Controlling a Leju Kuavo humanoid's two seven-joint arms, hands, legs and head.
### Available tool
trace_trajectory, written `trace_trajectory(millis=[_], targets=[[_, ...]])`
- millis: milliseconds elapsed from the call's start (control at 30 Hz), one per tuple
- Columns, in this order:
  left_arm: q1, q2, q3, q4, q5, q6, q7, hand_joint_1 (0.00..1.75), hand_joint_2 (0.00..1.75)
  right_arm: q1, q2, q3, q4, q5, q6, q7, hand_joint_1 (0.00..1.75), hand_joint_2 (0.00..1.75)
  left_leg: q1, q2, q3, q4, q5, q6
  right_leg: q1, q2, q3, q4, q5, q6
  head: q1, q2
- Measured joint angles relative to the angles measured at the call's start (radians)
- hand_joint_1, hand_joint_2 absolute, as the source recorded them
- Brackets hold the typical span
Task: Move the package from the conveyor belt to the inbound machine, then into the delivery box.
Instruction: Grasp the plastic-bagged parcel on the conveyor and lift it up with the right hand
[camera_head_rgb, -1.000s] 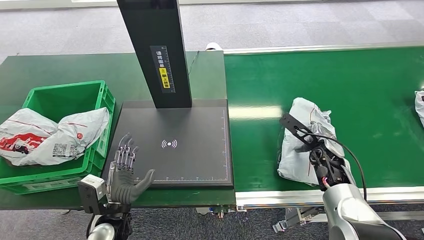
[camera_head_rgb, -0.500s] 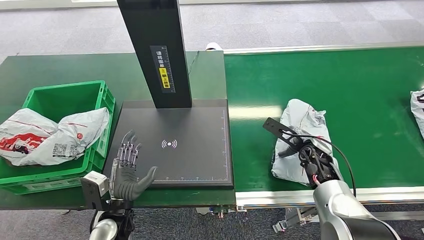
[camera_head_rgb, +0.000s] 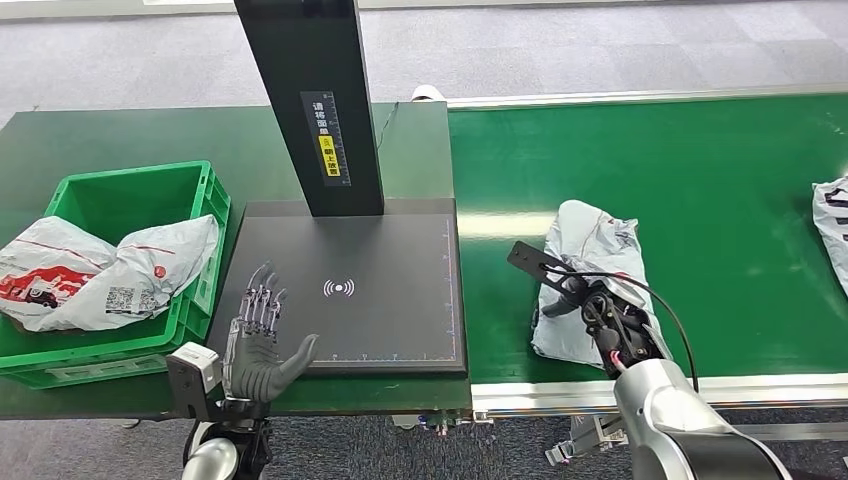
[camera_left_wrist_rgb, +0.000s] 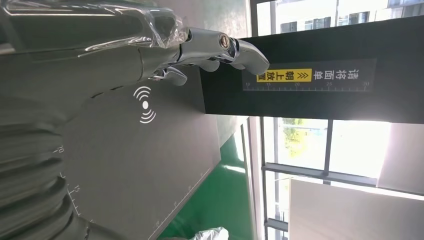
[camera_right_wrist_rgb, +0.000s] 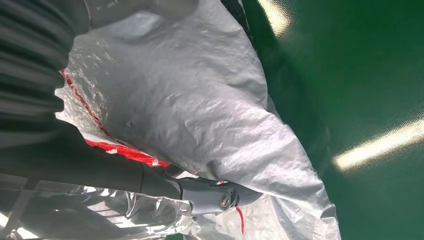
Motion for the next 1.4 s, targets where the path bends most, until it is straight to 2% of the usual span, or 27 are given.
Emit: trace_trajectory(millis=[67,100,200,233,800,967,1200,1400], targets=[[0.0,0.0,-0.002,0.0,0.0,-0.001,0.0,0.0,1.75,0.0,0.001,0.007,0.0,0.003,0.003,-0.012,0.72,1.75,0.0,0.0,0.0,0.0,0.0,0.0,0.0,0.0,0.0,0.0,0.0,0.0,0.0,0.0],[0.0,0.0,-0.002,0.0,0.0,-0.003,0.0,0.0,1.75,0.0,0.002,0.012,0.0,0.003,0.005,-0.021,0.85,1.75,0.0,0.0,0.0,0.0,0.0,0.0,0.0,0.0,0.0,0.0,0.0,0.0,0.0,0.0],[0.001,0.0,-0.003,0.0,0.001,-0.008,0.0,0.0,1.75,0.0,0.007,0.029,0.0,0.003,0.013,-0.041,1.66,1.75,0.0,0.0,0.0,0.0,0.0,0.0,0.0,0.0,0.0,0.0,0.0,0.0,0.0,0.0],[0.001,0.0,-0.003,0.0,0.001,-0.008,0.0,0.0,1.75,0.0,0.009,0.035,-0.001,0.002,0.015,-0.042,1.75,1.75,0.0,0.0,0.0,0.0,0.0,0.0,0.0,0.0,0.0,0.0,0.0,0.0,0.0,0.0],[0.021,0.002,0.007,-0.002,0.0,-0.01,0.004,0.0,1.75,0.0,0.019,0.085,-0.001,-0.035,0.028,-0.053,1.75,1.75,0.0,0.0,0.0,0.0,0.0,0.0,0.0,0.0,0.0,0.0,0.0,0.0,0.0,0.0],[0.03,0.002,0.01,-0.009,0.0,-0.01,0.004,0.0,1.75,0.001,0.02,0.094,-0.007,-0.046,0.001,-0.062,1.75,1.75,0.0,0.0,0.0,0.0,0.0,0.0,0.0,0.0,0.0,0.0,0.0,0.0,0.0,0.0],[0.072,0.002,0.017,-0.051,-0.004,-0.017,-0.001,0.0,1.75,0.015,0.033,0.099,-0.082,-0.156,-0.134,-0.196,1.75,1.75,0.0,0.0,0.0,0.0,0.0,0.0,0.0,0.0,-0.001,0.0,0.0,0.0,0.0,0.0],[0.095,0.002,0.029,-0.086,-0.002,-0.022,-0.019,0.0,1.75,0.073,0.058,0.122,-0.292,-0.31,-0.245,-0.339,1.75,1.75,0.0,0.0,-0.001,0.0,0.0,0.0,0.0,0.0,-0.002,0.0,0.0,0.0,0.0,0.0]])
